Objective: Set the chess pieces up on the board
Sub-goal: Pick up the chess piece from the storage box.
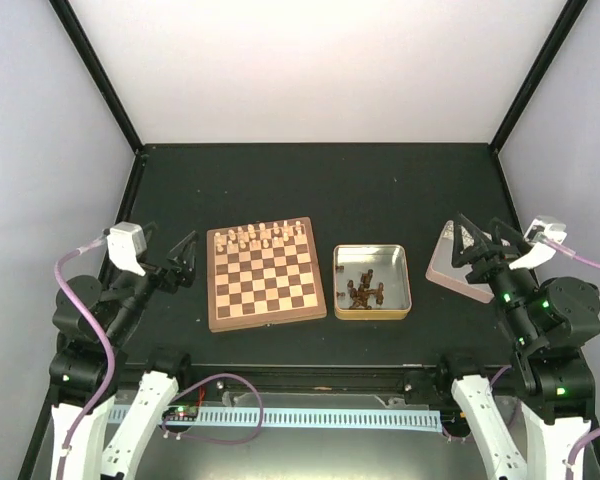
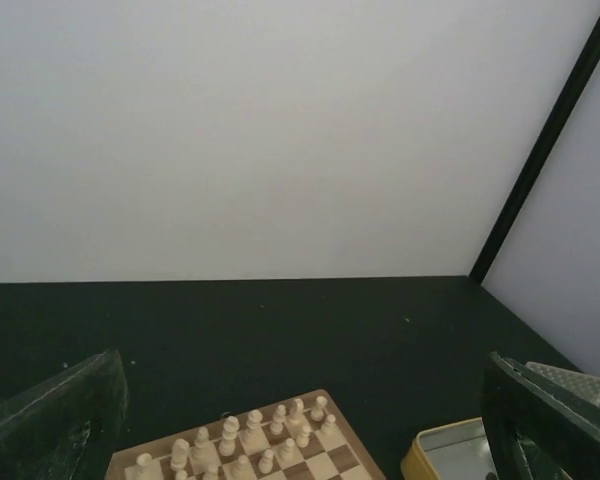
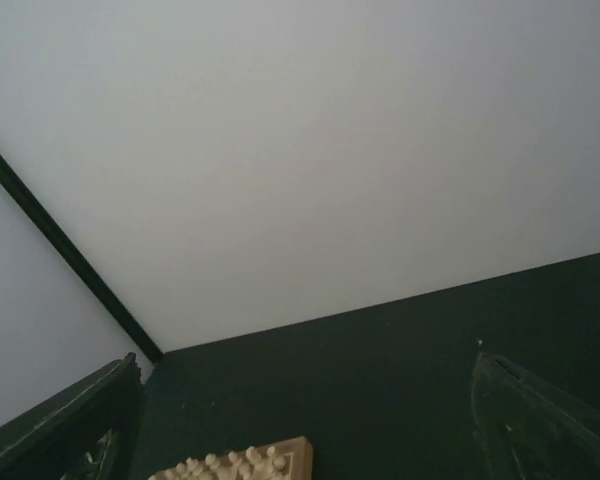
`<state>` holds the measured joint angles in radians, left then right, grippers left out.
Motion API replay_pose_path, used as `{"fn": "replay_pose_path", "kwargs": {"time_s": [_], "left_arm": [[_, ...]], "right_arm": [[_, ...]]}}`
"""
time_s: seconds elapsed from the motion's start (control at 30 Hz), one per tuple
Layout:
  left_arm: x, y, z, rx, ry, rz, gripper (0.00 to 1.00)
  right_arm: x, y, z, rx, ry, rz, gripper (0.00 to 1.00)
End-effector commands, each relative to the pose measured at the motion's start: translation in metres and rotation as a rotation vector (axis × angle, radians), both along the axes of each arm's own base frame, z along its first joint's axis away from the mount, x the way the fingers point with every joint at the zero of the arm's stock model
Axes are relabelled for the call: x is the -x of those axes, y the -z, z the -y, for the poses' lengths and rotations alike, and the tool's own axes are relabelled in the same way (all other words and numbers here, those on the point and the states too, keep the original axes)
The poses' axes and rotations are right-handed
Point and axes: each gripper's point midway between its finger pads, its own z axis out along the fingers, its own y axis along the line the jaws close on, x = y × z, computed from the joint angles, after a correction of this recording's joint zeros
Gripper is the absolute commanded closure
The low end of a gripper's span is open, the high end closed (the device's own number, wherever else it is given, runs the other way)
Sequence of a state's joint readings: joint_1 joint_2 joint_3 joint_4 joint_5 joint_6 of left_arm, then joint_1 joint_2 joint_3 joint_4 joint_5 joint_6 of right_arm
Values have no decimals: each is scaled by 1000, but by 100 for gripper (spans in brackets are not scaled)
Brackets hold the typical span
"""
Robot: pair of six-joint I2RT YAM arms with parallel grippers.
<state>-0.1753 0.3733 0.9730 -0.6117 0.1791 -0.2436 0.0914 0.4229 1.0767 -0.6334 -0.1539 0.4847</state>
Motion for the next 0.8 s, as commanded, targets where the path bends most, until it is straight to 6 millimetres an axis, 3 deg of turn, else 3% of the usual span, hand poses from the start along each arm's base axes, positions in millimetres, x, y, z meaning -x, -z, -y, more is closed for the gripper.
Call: {"fn": "replay_pose_path", "kwargs": {"time_s": [0.0,0.27,0.4,0.5,0.6,0.77], "left_arm": [[0,-6,12,43,72,16,2],[-5,11,29,118,179,-12,1],[-3,25,39,161,248,-27,1],[-9,54,39,194,233,-144,1],[-17,97,36,204,187,-322,1],[-21,147,35,210,150,-526,1]], "right_arm": [[3,7,-14,-37,-84,-53,10],[-8,41,-36,-60,-216,-179,9],[-28,83,-49,-58,-296,-322,10],[-42,128,-49,-47,-293,-480,15],[-52,174,-40,-17,-229,-628,21],[-50,236,-43,92,-190,-816,34]]}}
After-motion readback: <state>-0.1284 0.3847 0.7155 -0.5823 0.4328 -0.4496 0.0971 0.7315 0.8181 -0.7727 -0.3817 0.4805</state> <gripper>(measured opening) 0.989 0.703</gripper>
